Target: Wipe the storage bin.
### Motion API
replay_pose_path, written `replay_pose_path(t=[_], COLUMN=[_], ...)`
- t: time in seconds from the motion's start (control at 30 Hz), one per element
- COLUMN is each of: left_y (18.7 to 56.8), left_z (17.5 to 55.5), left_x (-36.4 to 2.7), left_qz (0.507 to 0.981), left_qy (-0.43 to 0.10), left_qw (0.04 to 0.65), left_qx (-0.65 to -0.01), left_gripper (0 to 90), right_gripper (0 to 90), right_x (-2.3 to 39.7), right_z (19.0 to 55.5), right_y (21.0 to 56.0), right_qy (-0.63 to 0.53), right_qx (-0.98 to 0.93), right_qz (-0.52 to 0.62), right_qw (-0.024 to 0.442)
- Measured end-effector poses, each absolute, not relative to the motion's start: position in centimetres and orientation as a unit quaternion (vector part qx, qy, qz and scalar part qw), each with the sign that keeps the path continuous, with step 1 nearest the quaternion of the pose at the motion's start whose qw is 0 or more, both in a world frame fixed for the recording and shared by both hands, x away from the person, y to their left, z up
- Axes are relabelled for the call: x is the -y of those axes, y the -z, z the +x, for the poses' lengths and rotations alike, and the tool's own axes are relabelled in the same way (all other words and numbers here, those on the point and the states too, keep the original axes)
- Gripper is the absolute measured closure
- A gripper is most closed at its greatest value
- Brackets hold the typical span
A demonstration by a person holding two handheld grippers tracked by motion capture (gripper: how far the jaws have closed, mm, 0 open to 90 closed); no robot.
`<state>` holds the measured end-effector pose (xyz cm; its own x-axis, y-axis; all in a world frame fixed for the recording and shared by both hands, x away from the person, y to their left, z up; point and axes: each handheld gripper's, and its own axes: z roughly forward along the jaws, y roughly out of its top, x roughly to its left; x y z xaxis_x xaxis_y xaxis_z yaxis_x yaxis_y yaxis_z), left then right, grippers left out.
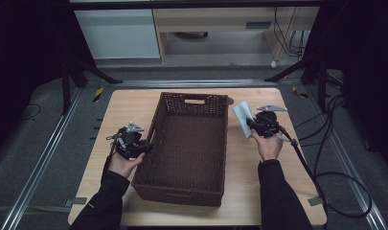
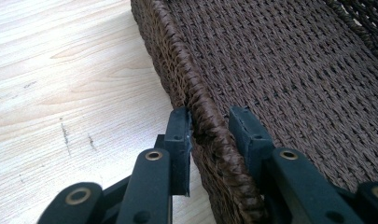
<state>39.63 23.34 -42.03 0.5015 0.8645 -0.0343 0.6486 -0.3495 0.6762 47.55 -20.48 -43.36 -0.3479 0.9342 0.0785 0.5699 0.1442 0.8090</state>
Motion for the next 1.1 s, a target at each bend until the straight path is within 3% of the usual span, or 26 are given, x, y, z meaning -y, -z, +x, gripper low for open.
replay_pose_path(t=[0.33, 0.5, 0.9, 1.1], left_y=[42.0, 42.0, 42.1, 42.1], left_z=[39.7, 39.7, 39.7, 39.7], left_x=[-23.3, -23.3, -23.3, -23.3], left_qz=[0.805, 0.805, 0.804, 0.803], left_qy=[-0.167, -0.167, -0.162, -0.162], left_qw=[0.321, 0.322, 0.324, 0.325], left_qx=[-0.47, -0.47, -0.472, -0.473], left_gripper=[69.1, 69.0, 68.8, 68.8], right_gripper=[83.1, 83.2, 83.6, 83.8], right_x=[18.6, 17.7, 17.2, 16.6], right_z=[49.4, 49.9, 50.3, 50.5], right_y=[44.6, 46.0, 42.0, 43.2], right_qy=[-0.388, -0.386, -0.457, -0.43], right_qx=[-0.727, -0.741, -0.734, -0.762], right_qz=[0.515, 0.505, 0.45, 0.438], right_qw=[0.235, 0.216, 0.223, 0.207])
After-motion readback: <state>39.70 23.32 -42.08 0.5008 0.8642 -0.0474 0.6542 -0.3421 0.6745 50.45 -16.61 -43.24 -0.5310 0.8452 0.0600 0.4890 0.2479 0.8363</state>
